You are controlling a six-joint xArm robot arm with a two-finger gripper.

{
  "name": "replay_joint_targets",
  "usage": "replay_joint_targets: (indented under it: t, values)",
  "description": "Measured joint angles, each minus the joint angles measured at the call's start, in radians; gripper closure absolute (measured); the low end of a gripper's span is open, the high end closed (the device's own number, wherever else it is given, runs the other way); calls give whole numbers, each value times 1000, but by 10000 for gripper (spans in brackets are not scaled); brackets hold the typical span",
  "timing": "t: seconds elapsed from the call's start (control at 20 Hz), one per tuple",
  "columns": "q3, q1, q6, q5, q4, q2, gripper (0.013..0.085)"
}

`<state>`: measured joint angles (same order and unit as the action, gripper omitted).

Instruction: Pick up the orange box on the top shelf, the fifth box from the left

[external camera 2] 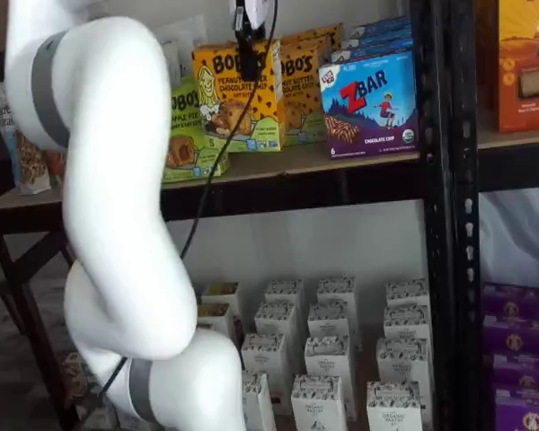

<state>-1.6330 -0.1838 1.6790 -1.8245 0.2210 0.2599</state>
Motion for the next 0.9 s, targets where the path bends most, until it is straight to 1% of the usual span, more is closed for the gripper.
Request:
replay_joint_targets:
  t: [0.3,0.65,0.9]
  values:
    - [95,-15,11,19,0,121,770]
    - [178,-37,27,-14,-4,246,770]
    - [225,-50,43,-28,-19,310,770]
